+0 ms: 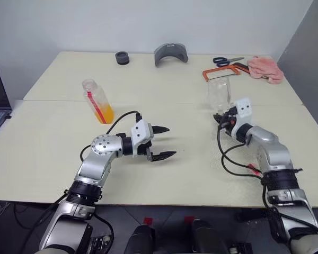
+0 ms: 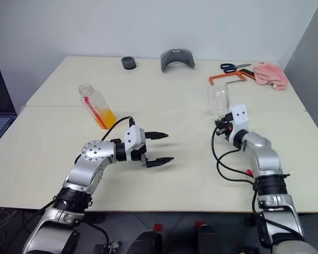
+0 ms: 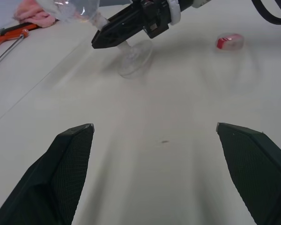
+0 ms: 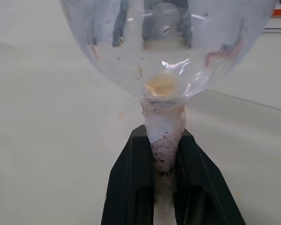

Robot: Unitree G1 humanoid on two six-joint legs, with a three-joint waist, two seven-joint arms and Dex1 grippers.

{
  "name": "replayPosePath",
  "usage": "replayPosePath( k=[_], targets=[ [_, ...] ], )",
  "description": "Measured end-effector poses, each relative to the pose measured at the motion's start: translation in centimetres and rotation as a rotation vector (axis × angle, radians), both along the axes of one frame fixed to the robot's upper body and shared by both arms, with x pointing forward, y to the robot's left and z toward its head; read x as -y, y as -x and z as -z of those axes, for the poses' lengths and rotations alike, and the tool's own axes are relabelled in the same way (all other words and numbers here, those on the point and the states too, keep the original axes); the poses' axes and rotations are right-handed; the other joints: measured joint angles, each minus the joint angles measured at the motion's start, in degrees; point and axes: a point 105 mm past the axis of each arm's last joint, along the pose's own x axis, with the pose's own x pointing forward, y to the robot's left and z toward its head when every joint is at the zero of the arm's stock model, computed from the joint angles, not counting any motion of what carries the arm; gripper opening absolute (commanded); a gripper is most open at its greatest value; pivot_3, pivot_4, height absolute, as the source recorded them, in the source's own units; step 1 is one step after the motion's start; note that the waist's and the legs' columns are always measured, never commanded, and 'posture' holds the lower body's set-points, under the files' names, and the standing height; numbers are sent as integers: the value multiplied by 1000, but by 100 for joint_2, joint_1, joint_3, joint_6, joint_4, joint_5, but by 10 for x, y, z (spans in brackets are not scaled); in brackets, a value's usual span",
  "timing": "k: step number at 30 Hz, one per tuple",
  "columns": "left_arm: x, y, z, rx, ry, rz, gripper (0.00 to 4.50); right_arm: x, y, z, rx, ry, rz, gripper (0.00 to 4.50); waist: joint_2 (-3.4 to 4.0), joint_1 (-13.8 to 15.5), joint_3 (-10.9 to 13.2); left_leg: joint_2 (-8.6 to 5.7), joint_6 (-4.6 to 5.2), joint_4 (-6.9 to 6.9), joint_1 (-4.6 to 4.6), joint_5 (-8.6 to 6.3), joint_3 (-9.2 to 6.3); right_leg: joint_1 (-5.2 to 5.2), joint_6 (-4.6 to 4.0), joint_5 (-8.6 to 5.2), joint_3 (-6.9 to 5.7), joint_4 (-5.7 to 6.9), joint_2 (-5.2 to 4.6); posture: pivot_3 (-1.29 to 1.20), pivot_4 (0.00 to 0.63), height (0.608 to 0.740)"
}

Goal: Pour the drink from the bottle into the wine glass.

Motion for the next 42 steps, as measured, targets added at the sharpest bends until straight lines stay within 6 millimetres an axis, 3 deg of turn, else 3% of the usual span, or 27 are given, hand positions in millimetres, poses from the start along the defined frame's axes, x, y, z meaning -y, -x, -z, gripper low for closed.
replayPosePath(
  k=[11, 19, 22, 30, 35, 42],
  targets=[
    [-1, 1, 0, -2, -9, 8, 4500, -1, 35, 19, -44, 67, -27, 165, -30, 23, -61, -1, 1, -6, 10, -1, 0, 6, 0, -1, 1, -3, 8, 0, 150, 740],
    [-8, -2, -2, -16, 34, -51, 4500, -15, 29, 17, 48, 17, -12, 165, -39, -39, -78, 0, 1, -7, 29, -1, 2, 9, 0, -1, 19, 0, 22, 0, 150, 740],
    [-16, -2, -4, -26, 73, -109, 4500, -31, 19, 15, 69, -48, -14, 165, -36, -121, -75, 9, 1, -9, 36, -1, 3, 5, 0, -1, 23, 7, 31, 0, 150, 740],
    [-63, -4, -1, -32, 134, -375, 4500, -117, -7, -6, 154, -154, -173, 165, -20, -173, -65, 18, 0, -18, 30, 0, -7, -5, -4, -2, 16, 11, 16, 0, 150, 740],
    [-91, -1, -1, -18, 124, -507, 4500, -153, -8, 11, 132, -147, -260, 165, -21, -135, -64, 2, 0, -13, 21, 0, -6, -4, -4, -2, 18, 4, -5, 0, 150, 740],
    [-98, 5, -8, -7, 130, -547, 4500, -167, -7, 17, 153, -132, -320, 165, -19, -134, -64, 8, -1, -15, 25, 0, -6, -4, -4, -2, 17, 6, 4, 0, 150, 740]
  ],
)
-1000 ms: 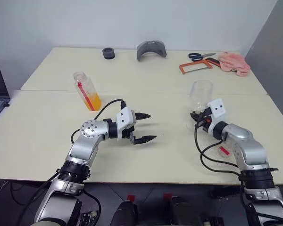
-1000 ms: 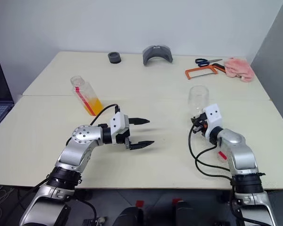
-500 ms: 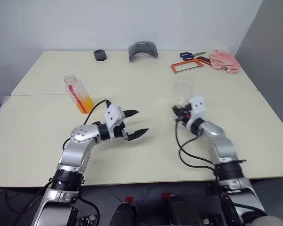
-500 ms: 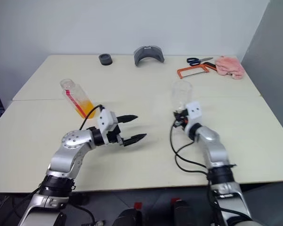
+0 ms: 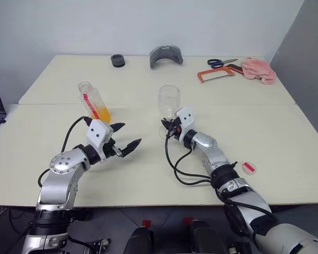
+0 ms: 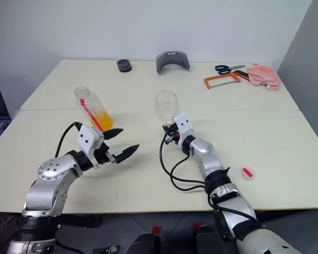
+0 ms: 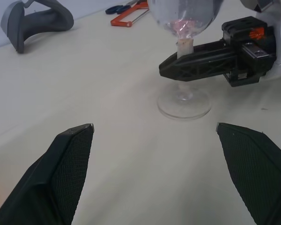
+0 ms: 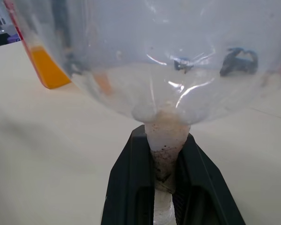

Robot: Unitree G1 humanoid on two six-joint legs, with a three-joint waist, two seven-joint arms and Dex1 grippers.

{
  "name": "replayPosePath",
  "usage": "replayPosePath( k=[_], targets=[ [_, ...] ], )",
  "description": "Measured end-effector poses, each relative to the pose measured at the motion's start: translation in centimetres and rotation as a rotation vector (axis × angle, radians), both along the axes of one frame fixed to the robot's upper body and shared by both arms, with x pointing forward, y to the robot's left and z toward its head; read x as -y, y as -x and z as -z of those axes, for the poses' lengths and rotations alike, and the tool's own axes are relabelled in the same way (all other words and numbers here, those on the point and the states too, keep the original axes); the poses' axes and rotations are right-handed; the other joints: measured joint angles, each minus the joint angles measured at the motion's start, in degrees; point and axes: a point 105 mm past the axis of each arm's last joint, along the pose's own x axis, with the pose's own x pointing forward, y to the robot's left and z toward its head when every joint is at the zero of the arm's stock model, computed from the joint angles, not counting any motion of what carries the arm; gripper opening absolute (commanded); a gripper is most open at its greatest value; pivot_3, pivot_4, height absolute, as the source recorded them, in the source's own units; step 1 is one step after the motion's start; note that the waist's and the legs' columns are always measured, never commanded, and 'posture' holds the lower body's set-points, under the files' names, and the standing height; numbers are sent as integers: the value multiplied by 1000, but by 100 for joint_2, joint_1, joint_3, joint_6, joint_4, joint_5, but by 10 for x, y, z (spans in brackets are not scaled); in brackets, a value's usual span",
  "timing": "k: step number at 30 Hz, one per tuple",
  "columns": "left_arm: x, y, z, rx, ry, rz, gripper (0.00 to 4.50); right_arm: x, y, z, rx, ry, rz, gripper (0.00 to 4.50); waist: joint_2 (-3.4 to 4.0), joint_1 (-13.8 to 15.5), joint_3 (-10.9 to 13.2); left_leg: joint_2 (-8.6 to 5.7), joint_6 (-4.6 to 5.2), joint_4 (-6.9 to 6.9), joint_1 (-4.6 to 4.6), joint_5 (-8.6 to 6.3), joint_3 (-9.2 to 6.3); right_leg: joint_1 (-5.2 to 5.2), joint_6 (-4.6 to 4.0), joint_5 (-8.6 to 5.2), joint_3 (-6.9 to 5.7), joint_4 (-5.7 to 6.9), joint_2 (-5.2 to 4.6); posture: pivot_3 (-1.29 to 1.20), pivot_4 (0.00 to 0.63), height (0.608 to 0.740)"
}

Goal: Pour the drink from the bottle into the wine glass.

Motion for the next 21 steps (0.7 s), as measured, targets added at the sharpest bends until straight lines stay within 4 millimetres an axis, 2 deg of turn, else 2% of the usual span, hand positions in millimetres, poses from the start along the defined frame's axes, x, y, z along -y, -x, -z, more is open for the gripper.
replayPosePath(
  k=[2, 14, 15, 21],
  targets=[
    [-4, 0, -3, 4, 8, -20, 4500, -2, 1, 1, 5, -2, -12, 165, 0, -23, 0, 1, 0, -2, 1, 0, -1, 0, 0, 0, -1, 1, 2, 0, 150, 740],
    [3, 2, -13, 17, 20, 5, 4500, -3, 4, 5, 14, -14, -14, 4332, 1, -31, 1, 3, 0, -3, 1, 0, -1, 0, 0, 0, 0, 1, 2, 0, 150, 740],
    [4, 2, -14, 22, 22, 9, 4500, -2, 4, 6, 13, -15, -13, 4455, 1, -31, 1, 3, 0, -3, 1, 0, 0, 0, 0, 0, 1, 1, 2, 0, 150, 740],
    [7, 3, -19, 25, 51, 26, 4500, 2, 10, 5, 37, -27, -22, 4455, 1, -28, 1, 5, 0, -2, 1, 0, -1, 0, 0, 0, 0, 1, 2, 0, 150, 740]
  ],
)
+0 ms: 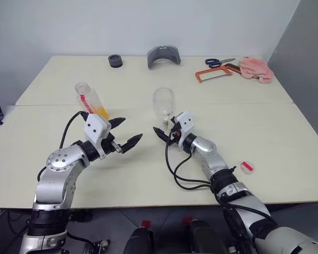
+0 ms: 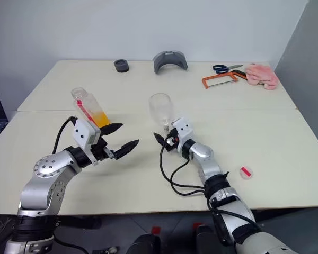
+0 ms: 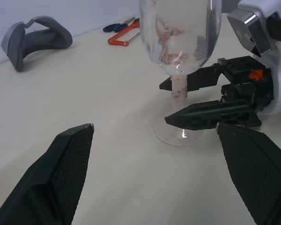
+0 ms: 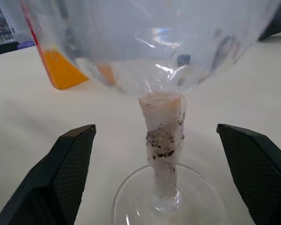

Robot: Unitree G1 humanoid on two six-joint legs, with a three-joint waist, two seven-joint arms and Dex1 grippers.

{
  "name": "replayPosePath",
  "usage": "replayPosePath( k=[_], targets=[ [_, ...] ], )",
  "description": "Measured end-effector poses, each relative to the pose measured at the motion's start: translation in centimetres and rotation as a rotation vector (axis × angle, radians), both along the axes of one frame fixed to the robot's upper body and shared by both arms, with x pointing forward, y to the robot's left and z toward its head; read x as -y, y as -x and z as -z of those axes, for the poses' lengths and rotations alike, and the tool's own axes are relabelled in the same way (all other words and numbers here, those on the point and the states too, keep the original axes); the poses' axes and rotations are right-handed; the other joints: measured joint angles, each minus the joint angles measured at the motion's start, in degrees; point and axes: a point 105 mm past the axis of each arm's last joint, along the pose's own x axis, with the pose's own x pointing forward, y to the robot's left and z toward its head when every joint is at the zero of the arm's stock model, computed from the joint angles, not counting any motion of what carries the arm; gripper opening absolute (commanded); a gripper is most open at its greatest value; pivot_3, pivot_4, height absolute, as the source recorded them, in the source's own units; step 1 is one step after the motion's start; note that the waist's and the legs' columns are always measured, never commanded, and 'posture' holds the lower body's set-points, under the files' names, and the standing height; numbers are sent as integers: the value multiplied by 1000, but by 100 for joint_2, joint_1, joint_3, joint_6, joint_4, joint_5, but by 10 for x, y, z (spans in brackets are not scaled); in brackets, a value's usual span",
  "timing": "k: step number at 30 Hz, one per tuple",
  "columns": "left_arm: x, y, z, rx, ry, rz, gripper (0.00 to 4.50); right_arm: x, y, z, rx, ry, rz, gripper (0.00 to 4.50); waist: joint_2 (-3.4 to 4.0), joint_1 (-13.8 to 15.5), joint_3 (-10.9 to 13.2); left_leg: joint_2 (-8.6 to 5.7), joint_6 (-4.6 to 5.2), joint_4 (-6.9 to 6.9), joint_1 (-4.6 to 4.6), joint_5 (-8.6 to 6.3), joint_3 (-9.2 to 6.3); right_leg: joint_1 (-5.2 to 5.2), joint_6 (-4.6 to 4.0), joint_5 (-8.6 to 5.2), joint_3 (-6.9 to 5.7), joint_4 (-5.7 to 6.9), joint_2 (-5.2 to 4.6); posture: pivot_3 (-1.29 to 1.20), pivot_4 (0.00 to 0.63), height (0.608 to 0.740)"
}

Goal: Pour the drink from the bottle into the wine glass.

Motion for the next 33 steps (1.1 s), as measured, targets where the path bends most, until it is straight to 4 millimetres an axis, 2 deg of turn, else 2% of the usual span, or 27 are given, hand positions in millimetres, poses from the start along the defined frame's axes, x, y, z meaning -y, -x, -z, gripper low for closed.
replayPosePath(
  k=[6, 13, 21, 27, 30, 33],
  targets=[
    [3, 3, -8, 6, 39, 14, 4500, 5, 0, -5, 17, 1, 8, 4455, 0, 1, 0, 0, 0, 0, 0, 0, 0, 0, 0, 0, 0, 0, 0, 0, 150, 740],
    [-4, 9, -13, 15, 74, -27, 4500, 12, 2, -12, 31, -7, 20, 4455, 0, 5, 0, 2, 0, -1, 0, 0, -2, 0, 0, 0, -1, -1, 0, 0, 150, 740],
    [-8, 12, -27, 34, 138, -51, 4500, 28, 8, -9, 34, 14, 39, 4455, 0, 14, 0, 1, 0, 0, -2, 0, -1, 0, 0, 0, -1, -3, -1, 0, 150, 740],
    [-17, 18, -15, 0, 164, -118, 4500, 64, 33, 0, 54, 107, 41, 4455, -1, 85, 0, 0, 0, -1, -4, -1, 1, 1, 1, -1, 1, -8, -4, 0, 150, 740],
    [-25, 17, -8, -4, 162, -176, 4500, 73, 48, 2, 51, 146, 21, 4455, -1, 94, 1, 1, 0, 0, -3, -1, 2, 1, 1, -1, 1, -7, 1, 0, 150, 740],
    [-38, 14, 2, 18, 153, -288, 4500, 74, 74, -10, 94, 164, -51, 4455, 1, 134, 2, 2, 1, -1, -3, -1, 1, 2, 1, -2, 1, -9, 1, 0, 150, 740]
  ],
)
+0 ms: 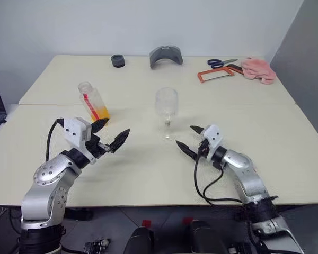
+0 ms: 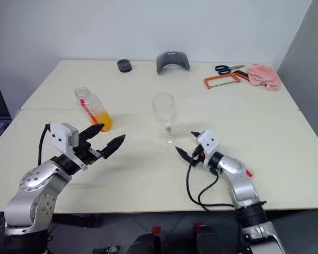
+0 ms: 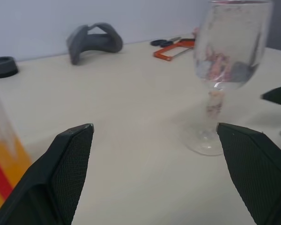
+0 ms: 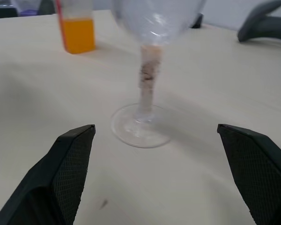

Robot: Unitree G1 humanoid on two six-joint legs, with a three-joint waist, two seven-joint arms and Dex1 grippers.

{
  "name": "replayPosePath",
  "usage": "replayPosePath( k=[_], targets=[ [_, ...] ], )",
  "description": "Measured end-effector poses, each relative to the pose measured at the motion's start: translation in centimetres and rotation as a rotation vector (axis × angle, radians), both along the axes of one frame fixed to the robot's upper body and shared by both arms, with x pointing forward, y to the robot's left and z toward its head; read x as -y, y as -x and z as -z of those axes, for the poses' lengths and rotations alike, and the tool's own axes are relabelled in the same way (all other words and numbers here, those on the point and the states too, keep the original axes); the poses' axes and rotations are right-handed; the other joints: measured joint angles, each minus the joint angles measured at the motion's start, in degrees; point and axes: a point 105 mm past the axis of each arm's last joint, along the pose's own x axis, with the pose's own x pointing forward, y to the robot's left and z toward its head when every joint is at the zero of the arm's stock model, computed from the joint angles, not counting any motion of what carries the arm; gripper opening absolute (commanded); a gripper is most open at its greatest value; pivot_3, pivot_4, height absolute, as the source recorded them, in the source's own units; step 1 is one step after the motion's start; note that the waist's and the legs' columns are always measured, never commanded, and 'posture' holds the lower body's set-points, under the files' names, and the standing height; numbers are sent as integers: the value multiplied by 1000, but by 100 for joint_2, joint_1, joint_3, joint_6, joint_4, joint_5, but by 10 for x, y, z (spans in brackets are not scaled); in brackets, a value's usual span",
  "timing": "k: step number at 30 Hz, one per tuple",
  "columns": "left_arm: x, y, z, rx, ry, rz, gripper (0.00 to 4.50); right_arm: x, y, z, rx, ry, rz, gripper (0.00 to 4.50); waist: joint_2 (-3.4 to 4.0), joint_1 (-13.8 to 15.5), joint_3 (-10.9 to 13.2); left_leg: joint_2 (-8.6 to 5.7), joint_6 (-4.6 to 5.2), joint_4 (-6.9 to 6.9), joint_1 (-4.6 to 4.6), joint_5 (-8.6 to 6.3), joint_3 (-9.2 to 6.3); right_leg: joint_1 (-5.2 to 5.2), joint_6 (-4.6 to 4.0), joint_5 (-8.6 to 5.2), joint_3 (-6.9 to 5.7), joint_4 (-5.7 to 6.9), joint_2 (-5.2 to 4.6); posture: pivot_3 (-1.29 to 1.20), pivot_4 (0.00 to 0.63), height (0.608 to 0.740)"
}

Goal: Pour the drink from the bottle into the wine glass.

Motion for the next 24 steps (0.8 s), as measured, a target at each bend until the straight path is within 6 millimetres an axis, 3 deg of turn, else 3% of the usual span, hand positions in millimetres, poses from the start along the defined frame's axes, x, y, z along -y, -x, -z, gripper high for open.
replayPosePath(
  k=[8, 15, 24],
  targets=[
    [-45, -13, 22, 7, -8, -315, 4500, -5, 39, -27, -26, -13, -137, 4455, -7, 81, 0, -3, 0, 4, -2, 0, -6, 6, 1, 0, -7, -8, -1, 0, 150, 740],
    [-47, -30, 20, 7, 7, -330, 4500, -14, 53, -32, -71, -16, -202, 4455, -8, 121, 0, -9, 0, 4, -3, 0, -6, 7, 1, 0, -10, -11, -1, 0, 150, 740],
    [-48, -62, 14, 10, 23, -353, 4500, -20, 57, -36, -110, -13, -217, 4455, -11, 143, -1, -15, -1, 6, -4, 0, -7, 6, 2, 1, -13, -14, 1, 0, 150, 740]
  ],
)
